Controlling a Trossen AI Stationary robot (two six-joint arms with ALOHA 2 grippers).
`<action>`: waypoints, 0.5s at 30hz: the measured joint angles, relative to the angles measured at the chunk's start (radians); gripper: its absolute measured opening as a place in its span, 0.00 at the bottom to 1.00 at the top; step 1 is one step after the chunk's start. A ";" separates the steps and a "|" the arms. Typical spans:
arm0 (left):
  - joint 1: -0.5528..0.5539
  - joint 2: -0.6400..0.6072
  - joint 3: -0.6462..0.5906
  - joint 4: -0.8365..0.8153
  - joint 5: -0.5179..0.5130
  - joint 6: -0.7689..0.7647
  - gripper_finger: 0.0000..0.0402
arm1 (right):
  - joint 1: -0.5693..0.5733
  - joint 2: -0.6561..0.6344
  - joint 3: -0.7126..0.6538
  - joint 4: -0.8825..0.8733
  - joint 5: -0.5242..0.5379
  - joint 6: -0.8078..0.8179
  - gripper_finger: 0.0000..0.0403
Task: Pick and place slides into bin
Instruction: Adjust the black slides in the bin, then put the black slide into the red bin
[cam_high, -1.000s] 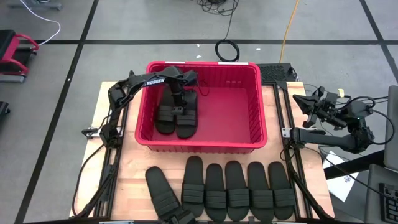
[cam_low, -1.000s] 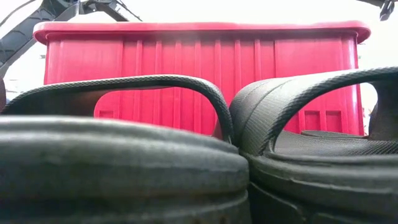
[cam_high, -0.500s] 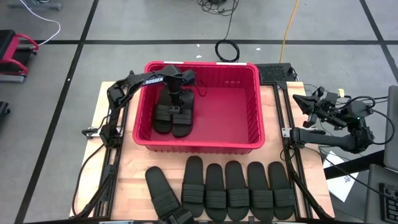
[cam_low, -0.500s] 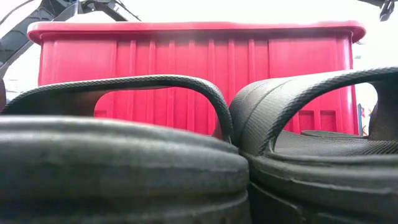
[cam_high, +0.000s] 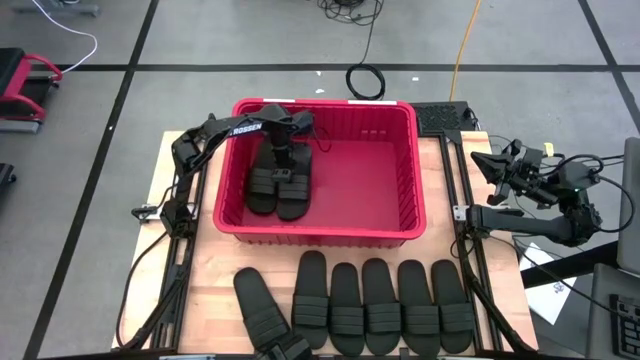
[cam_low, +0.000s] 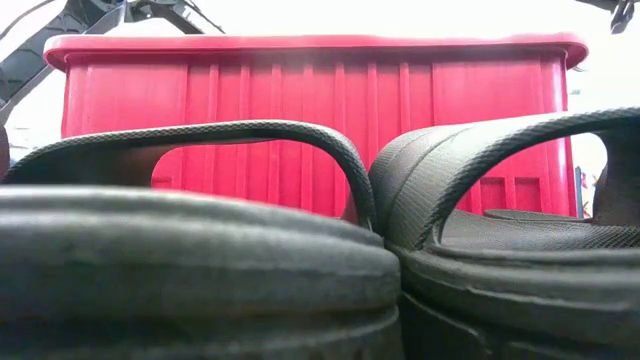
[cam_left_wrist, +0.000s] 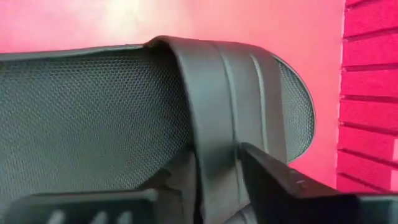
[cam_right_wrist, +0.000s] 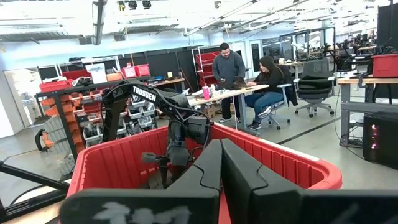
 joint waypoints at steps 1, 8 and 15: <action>0.000 0.000 0.000 -0.001 0.001 -0.007 0.34 | 0.000 0.000 0.000 0.000 0.000 0.000 0.00; -0.001 -0.002 0.000 -0.011 -0.014 -0.018 0.60 | 0.000 0.000 0.000 0.000 0.000 0.000 0.00; -0.004 -0.004 0.000 -0.011 -0.042 -0.051 0.79 | 0.000 0.000 0.000 0.000 -0.003 0.000 0.00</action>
